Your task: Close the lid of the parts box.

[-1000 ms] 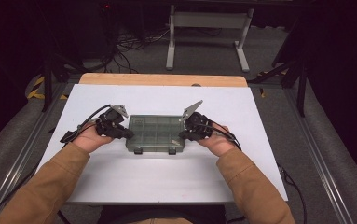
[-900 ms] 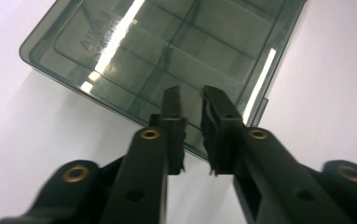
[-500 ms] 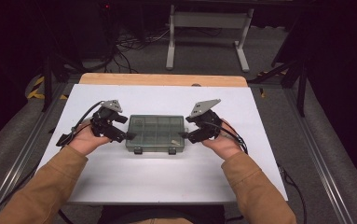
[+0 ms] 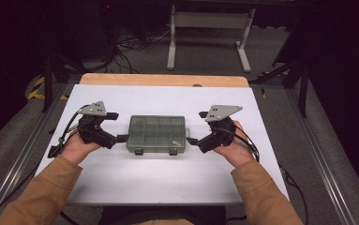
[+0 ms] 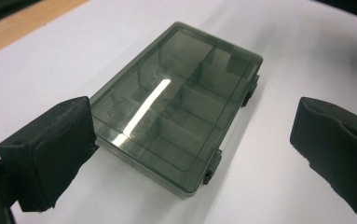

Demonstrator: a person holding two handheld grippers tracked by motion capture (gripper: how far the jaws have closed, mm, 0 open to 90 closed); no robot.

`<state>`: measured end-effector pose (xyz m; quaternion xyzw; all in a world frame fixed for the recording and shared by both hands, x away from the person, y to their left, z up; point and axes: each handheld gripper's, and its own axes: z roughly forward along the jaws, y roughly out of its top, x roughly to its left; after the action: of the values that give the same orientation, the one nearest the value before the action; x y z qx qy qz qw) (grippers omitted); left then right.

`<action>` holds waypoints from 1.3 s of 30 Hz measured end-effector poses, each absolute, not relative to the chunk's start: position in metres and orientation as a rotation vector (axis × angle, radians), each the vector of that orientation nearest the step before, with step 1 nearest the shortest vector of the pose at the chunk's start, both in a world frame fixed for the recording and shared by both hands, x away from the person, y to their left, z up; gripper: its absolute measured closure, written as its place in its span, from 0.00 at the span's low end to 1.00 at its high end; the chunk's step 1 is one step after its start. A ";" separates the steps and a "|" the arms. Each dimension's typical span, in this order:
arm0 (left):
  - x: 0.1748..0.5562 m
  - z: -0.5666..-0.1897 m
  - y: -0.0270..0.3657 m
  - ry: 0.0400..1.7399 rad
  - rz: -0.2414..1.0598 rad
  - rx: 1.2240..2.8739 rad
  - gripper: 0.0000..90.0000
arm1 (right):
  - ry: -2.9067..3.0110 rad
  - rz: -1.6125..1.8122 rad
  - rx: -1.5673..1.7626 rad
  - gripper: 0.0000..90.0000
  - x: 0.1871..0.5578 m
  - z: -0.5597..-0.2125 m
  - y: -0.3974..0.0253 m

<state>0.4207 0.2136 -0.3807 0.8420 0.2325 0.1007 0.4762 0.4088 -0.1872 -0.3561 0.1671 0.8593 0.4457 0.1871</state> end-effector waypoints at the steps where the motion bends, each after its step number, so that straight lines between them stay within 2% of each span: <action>1: 0.418 -0.381 0.215 0.569 0.250 2.045 0.01 | 2.409 1.258 0.470 0.02 0.407 -0.356 -0.189; 13: 0.389 -0.397 0.234 0.557 0.384 1.889 0.01 | 2.262 1.371 0.464 0.01 0.385 -0.363 -0.216; 23: 0.371 -0.419 0.250 0.583 0.475 1.744 0.01 | 2.173 1.413 0.465 0.00 0.370 -0.382 -0.235; 39: 0.362 -0.460 0.263 0.634 0.503 1.690 0.01 | 2.114 1.445 0.521 0.00 0.363 -0.421 -0.256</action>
<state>0.3621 0.2632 -0.4603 0.7267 0.2727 0.2163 0.5923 0.3632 -0.2561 -0.4210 0.1926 0.7809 0.5338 0.2611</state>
